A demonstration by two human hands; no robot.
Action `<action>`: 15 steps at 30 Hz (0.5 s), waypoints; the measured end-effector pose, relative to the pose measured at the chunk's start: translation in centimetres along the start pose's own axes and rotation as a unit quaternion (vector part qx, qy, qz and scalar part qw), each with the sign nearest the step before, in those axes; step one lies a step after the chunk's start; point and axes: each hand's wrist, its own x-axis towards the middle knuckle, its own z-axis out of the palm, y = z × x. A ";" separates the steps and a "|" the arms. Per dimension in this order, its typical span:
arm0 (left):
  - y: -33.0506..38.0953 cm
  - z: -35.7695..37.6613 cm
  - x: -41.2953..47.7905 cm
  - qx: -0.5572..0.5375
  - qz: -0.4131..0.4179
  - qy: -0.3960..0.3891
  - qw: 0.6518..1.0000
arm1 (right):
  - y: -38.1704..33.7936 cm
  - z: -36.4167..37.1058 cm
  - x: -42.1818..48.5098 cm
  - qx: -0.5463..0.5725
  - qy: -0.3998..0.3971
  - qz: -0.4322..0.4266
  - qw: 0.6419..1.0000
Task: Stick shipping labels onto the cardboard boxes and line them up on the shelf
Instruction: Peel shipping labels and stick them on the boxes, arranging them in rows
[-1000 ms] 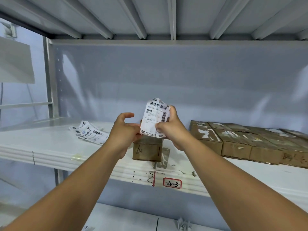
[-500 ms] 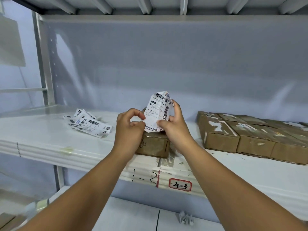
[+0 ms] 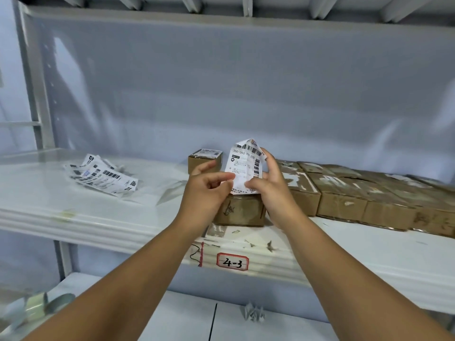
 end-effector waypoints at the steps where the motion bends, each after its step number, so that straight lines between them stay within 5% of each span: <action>1: 0.0 0.0 0.0 0.000 -0.002 -0.008 1.000 | 0.1 0.0 0.0 -0.002 -0.004 -0.005 1.000; 15: -0.6 0.2 0.2 0.055 0.024 -0.024 0.998 | -0.4 0.0 -0.2 -0.018 0.009 0.002 1.000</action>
